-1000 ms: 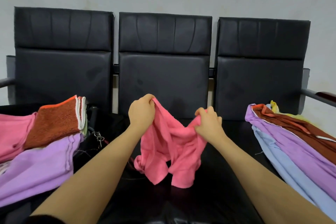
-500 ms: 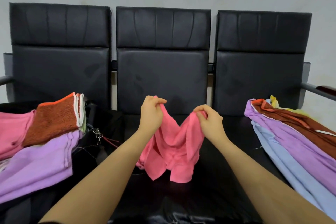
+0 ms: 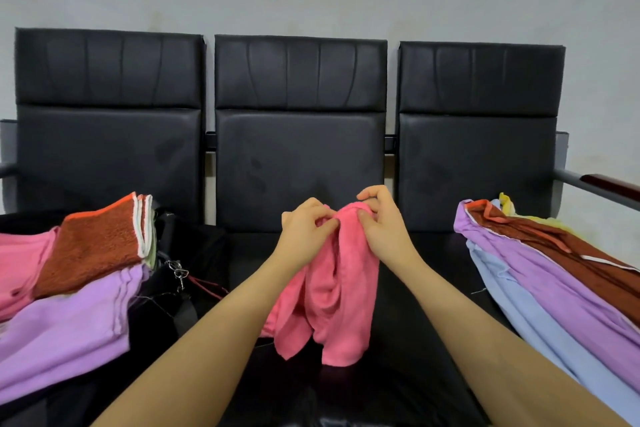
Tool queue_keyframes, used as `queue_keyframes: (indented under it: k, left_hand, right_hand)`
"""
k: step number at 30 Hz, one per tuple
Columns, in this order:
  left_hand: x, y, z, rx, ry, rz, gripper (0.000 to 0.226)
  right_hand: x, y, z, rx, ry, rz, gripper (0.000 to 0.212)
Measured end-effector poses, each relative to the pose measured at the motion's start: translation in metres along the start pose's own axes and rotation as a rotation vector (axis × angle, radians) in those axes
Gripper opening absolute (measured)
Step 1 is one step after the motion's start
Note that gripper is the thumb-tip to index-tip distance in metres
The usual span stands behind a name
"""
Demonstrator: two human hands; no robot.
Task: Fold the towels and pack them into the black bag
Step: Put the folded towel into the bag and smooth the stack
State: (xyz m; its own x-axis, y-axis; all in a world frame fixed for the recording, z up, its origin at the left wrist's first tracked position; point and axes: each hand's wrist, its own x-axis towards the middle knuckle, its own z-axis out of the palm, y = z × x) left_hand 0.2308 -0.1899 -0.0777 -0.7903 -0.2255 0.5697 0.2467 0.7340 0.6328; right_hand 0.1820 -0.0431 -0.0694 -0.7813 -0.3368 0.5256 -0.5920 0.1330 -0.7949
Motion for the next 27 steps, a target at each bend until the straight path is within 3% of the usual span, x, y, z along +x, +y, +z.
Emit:
queue_keyframes:
  k: [3,6,9,12,14,19,23,27]
  left_hand:
    - [0.001,0.005,-0.006,0.110,-0.018,0.050,0.015]
    - [0.003,0.012,-0.012,0.289,-0.053,0.133,0.021]
    - [0.009,0.018,-0.020,0.338,-0.075,0.151,0.025]
    - [0.013,0.025,-0.029,0.346,-0.106,0.148,0.027]
    - [0.014,0.028,-0.034,0.334,-0.135,0.154,0.027]
    - [0.013,0.029,-0.048,0.283,-0.184,0.062,0.017]
    - [0.013,0.025,-0.056,0.224,-0.218,-0.077,0.056]
    - [0.021,0.025,-0.062,0.171,-0.135,-0.006,0.064]
  right_hand:
    - [-0.003,0.004,-0.003,-0.199,-0.045,-0.026,0.013]
    - [-0.007,0.003,-0.002,-0.403,0.032,-0.099,0.009]
    - [-0.010,-0.005,-0.003,-0.375,0.024,-0.200,0.007]
    - [-0.009,-0.015,-0.003,-0.422,-0.094,-0.158,0.018]
    - [-0.006,-0.018,-0.001,-0.473,-0.103,-0.158,0.015]
    - [-0.002,-0.027,0.001,-0.283,-0.047,-0.055,0.016]
    - [0.002,-0.036,-0.002,-0.144,0.091,0.117,0.024]
    - [0.004,-0.042,-0.007,-0.179,0.183,0.119,0.046]
